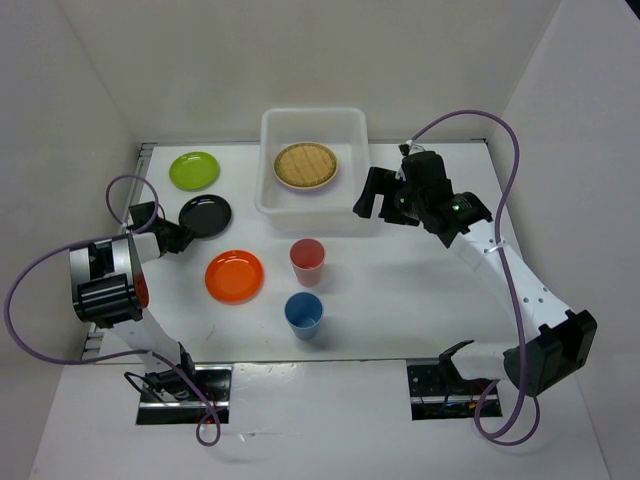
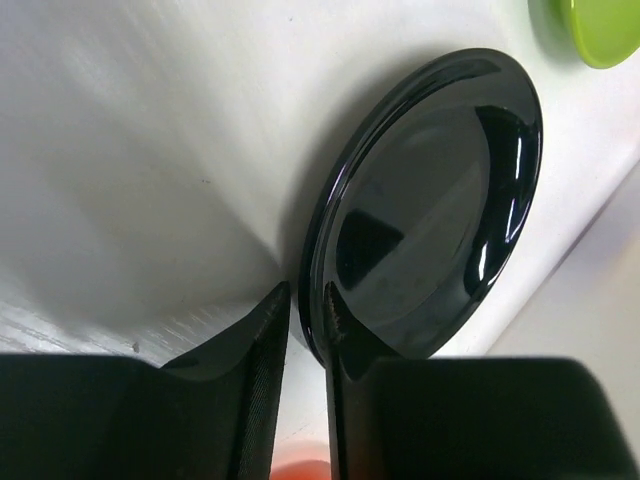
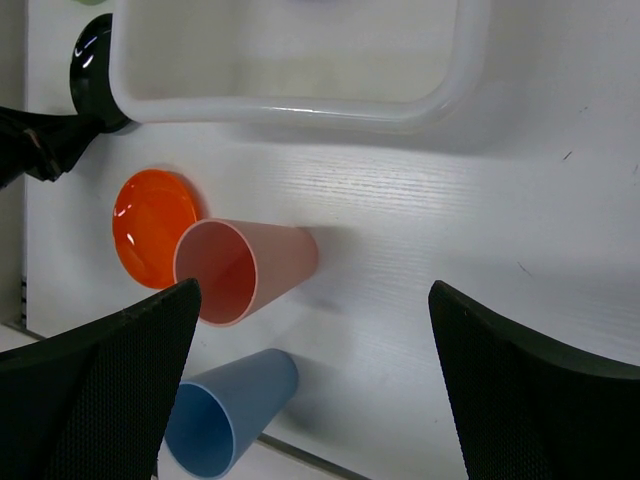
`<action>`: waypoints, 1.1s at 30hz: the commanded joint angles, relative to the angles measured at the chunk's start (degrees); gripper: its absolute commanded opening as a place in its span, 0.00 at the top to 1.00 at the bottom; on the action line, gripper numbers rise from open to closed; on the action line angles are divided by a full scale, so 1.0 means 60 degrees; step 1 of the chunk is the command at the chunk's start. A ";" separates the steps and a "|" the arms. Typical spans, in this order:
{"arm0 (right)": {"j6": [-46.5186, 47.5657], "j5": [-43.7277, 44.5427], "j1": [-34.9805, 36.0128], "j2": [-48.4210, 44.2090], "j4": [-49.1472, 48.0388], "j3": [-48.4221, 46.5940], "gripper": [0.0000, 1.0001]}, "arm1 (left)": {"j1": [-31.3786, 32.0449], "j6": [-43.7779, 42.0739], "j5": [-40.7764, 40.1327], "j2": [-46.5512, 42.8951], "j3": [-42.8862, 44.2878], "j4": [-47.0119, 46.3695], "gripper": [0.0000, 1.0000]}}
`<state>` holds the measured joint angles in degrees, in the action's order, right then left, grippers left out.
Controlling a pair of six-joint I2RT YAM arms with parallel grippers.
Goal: Place the mixed dishes into the plastic bin
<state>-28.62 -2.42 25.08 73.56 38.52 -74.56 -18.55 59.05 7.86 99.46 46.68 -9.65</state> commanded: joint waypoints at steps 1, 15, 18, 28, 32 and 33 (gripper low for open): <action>0.0068 0.0110 -0.0079 0.0088 -0.0312 -0.0243 0.01 | -0.0029 0.0091 -0.0196 0.0298 0.0160 -0.0150 0.73; 0.0068 0.0110 -0.0079 0.0089 -0.0312 -0.0331 0.01 | -0.0029 -0.0113 -0.0284 -0.0667 0.0160 0.0449 1.00; 0.0068 0.0110 -0.0079 0.0177 -0.0312 -0.0331 0.01 | -0.0029 -0.0202 -0.0284 -0.1428 -0.0029 0.0758 1.00; 0.0068 0.0022 -0.0079 0.0177 -0.0400 -0.0331 0.01 | -0.0029 -0.0495 0.0153 -0.4402 0.0613 0.1711 1.00; 0.0068 0.0022 -0.0079 0.0177 -0.0400 -0.0331 0.01 | 0.0612 -0.0582 0.0683 -0.4492 0.1696 0.1915 1.00; 0.0068 0.0022 -0.0079 0.0090 -0.0400 -0.0230 0.01 | 0.0818 -0.0670 0.0813 -0.4318 0.1959 0.1916 1.00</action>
<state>-28.64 -2.39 25.06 74.65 38.52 -74.61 -16.97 56.86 8.43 73.97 52.73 2.66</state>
